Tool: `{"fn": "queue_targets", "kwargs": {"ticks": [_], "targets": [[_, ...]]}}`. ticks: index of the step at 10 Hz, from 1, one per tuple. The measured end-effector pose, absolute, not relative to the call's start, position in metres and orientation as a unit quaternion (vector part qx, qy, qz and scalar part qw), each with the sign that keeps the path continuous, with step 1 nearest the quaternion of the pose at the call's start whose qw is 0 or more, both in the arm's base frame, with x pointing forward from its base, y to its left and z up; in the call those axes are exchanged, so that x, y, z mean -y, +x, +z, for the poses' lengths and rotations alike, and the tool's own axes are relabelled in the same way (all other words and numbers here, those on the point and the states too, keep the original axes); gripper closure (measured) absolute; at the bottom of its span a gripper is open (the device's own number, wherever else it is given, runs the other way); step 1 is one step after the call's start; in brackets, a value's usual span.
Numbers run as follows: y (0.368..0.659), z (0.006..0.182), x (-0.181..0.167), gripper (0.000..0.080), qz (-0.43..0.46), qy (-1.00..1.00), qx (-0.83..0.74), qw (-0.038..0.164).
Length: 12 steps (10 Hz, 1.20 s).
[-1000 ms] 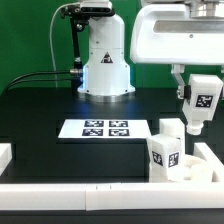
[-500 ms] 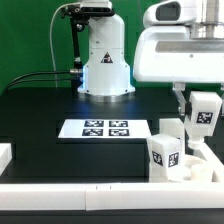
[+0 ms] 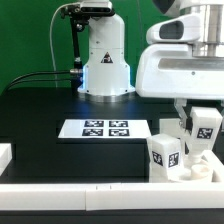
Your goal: Assemble stool
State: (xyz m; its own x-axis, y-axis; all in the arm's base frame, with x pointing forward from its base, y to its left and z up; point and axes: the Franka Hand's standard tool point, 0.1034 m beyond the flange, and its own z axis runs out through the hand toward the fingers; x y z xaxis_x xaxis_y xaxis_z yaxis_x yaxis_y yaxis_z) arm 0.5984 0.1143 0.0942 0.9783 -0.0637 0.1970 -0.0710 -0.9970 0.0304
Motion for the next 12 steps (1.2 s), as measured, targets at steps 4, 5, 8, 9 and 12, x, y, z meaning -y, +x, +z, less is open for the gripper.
{"fn": "queue_targets", "kwargs": {"ticks": [4,5,8,9,12], "targets": [[0.605,0.086,-0.117,0.0469,0.098,0.994,0.031,0.022],[0.608,0.085,-0.120,0.0469,0.103,0.994,0.030,0.022],[0.610,0.085,-0.126,0.0469,0.114,0.993,0.026,0.020],[0.610,0.086,-0.125,0.0469,0.114,0.993,0.025,0.020],[0.603,0.091,-0.126,0.0469,0.113,0.993,0.025,0.017]]}}
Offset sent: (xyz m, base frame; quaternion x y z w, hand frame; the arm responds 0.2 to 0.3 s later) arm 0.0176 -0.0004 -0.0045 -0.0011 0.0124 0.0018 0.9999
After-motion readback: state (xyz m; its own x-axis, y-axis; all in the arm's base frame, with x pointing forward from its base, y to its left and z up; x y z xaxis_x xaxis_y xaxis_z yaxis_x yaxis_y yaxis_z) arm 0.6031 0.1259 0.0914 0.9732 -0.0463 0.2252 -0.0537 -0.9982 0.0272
